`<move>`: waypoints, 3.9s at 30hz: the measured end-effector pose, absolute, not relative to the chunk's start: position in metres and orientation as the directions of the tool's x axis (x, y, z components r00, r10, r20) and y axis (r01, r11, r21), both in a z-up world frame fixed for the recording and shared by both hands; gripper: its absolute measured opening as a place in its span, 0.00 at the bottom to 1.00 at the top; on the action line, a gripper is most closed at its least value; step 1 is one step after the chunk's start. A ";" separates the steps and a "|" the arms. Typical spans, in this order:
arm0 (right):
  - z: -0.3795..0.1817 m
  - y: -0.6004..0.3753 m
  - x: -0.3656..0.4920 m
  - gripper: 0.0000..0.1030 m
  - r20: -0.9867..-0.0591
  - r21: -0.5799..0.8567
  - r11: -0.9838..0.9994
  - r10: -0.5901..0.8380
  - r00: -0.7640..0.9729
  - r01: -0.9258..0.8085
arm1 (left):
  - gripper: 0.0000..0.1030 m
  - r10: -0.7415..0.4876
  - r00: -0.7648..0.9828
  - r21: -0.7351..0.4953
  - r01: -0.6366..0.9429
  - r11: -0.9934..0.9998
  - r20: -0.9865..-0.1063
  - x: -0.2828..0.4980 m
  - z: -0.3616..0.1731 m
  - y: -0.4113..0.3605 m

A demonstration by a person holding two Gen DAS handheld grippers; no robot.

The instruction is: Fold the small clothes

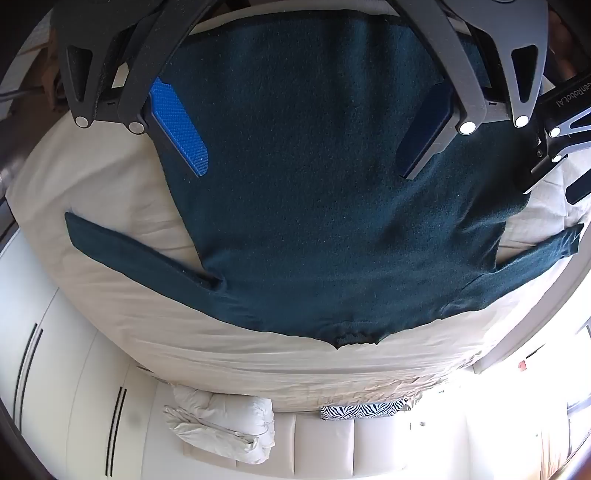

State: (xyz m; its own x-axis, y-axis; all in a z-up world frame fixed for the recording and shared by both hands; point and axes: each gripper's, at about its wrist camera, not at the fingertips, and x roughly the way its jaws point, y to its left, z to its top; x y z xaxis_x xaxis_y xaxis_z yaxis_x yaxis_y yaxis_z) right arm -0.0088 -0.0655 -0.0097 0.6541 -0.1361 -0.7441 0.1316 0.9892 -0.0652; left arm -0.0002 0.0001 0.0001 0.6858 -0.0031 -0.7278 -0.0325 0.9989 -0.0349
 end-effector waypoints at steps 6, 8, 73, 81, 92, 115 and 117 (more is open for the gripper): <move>-0.009 -0.065 -0.005 1.00 -0.752 -0.073 0.989 -0.139 0.645 0.127 | 1.00 -0.006 0.684 -0.037 -0.031 0.999 -0.729 -0.002 -0.001 0.004; -0.011 -0.066 -0.008 1.00 -0.751 -0.076 0.989 -0.142 0.645 0.130 | 1.00 0.001 0.678 -0.032 -0.036 0.999 -0.735 -0.002 -0.004 0.004; -0.026 -0.058 -0.008 1.00 -0.762 -0.084 0.989 -0.140 0.632 0.119 | 1.00 0.006 0.656 -0.035 -0.049 0.998 -0.755 -0.002 -0.014 0.003; -0.028 -0.058 -0.009 1.00 -0.763 -0.082 0.990 -0.138 0.632 0.118 | 1.00 0.005 0.654 -0.037 -0.050 0.998 -0.756 -0.002 -0.016 0.002; -0.030 -0.057 -0.010 1.00 -0.766 -0.081 0.990 -0.137 0.628 0.117 | 1.00 0.003 0.652 -0.039 -0.050 0.998 -0.759 -0.003 -0.018 0.001; -0.040 -0.066 -0.002 1.00 -0.786 -0.055 0.990 -0.122 0.606 0.129 | 1.00 -0.130 0.584 -0.202 -0.059 0.978 -0.802 0.008 -0.037 0.026; -0.041 -0.069 0.000 1.00 -0.788 -0.044 0.991 -0.113 0.606 0.128 | 1.00 -0.173 0.572 -0.253 -0.063 0.965 -0.802 0.011 -0.040 0.033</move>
State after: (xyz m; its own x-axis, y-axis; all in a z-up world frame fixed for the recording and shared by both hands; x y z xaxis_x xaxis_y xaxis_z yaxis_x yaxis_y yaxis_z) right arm -0.0001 -0.0686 -0.0413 0.6059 -0.1128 -0.7875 0.1276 0.9909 -0.0438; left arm 0.0110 0.0326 -0.0397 0.5718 -0.1731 -0.8019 -0.0626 0.9654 -0.2530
